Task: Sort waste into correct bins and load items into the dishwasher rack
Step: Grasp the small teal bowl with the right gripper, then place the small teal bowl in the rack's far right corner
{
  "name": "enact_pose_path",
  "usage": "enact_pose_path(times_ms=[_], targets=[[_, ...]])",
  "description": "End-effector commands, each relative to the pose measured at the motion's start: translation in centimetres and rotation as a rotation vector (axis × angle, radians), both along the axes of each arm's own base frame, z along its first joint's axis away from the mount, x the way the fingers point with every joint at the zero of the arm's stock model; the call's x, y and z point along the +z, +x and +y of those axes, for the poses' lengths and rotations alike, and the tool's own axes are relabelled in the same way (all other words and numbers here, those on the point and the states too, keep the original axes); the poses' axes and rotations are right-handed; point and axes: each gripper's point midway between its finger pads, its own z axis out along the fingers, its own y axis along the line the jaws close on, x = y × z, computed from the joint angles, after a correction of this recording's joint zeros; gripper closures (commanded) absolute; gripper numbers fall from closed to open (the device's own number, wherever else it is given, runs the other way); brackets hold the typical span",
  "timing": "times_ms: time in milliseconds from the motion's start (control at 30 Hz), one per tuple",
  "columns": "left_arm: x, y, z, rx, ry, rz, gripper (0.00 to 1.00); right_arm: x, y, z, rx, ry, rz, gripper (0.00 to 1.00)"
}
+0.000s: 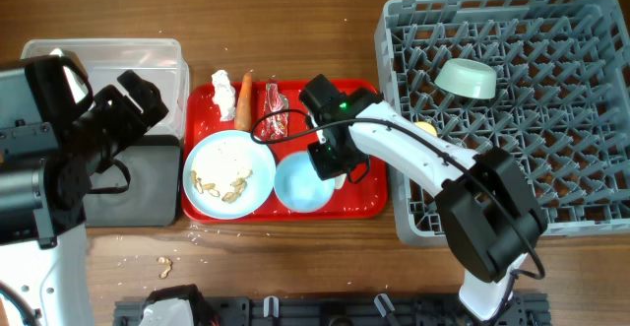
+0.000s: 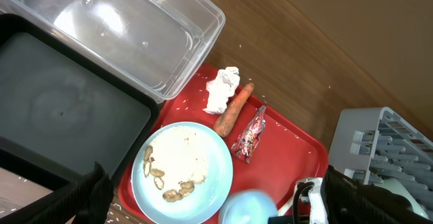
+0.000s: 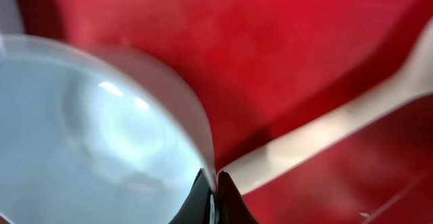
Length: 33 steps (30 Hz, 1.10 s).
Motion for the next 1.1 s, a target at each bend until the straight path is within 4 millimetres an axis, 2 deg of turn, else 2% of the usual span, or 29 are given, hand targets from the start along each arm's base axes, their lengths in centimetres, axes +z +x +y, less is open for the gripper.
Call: enact_pose_path(times_ms=[0, 100, 167, 200, 233, 300, 400, 433, 567, 600, 667, 767, 900, 1067], targets=[[0.1, 0.0, 0.5, 0.021, 0.015, -0.004, 0.00, 3.8, 3.2, -1.7, -0.072, -0.048, -0.166, 0.96], [0.2, 0.0, 0.5, 0.021, 0.015, -0.005, 0.00, 9.6, 6.5, -4.8, -0.200, -0.066, -0.373, 0.96], [0.1, 0.0, 0.5, 0.021, 0.015, -0.004, 0.00, 14.3, 8.6, -8.8, -0.322, -0.109, -0.550, 0.96], [0.1, 0.0, 0.5, 0.021, 0.015, -0.004, 0.00, 16.8, 9.5, -11.6, -0.404, -0.147, -0.645, 0.96], [0.1, 0.0, 0.5, 0.021, 0.015, -0.004, 0.00, 19.6, 10.3, -15.4, -0.495, -0.215, -0.752, 0.96], [0.1, 0.0, 0.5, 0.021, 0.015, -0.004, 0.00, 23.5, 10.5, -22.9, -0.678, -0.403, -0.901, 0.96], [0.2, 0.0, 0.5, 0.021, 0.015, -0.005, 0.00, 26.1, 9.1, -31.4, -0.879, -0.682, -0.975, 0.96], [0.1, 0.0, 0.5, 0.021, 0.015, -0.004, 0.00, 26.4, 8.5, -34.3, -0.952, -0.764, -0.975, 0.96], [0.1, 0.0, 0.5, 0.021, 0.015, -0.004, 0.00, 25.3, 7.8, -42.4, -1.137, -0.924, -0.922, 0.96], [0.1, 0.0, 0.5, 0.021, 0.015, -0.004, 0.00, 24.8, 7.8, -44.0, -1.140, -0.967, -0.897, 0.96], [0.2, 0.0, 0.5, 0.021, 0.015, -0.005, 0.00, 23.4, 8.3, -45.9, -1.133, -1.012, -0.852, 0.96], [0.1, 0.0, 0.5, 0.021, 0.015, -0.004, 0.00, 20.8, 9.5, -47.1, -1.072, -1.068, -0.780, 0.96], [0.1, 0.0, 0.5, 0.021, 0.015, -0.004, 0.00, 18.8, 10.8, -48.1, -0.985, -1.189, -0.723, 0.96], [0.1, 0.0, 0.5, 0.021, 0.015, -0.004, 0.00, 15.5, 12.0, -48.5, -0.857, -1.256, -0.619, 0.96]])
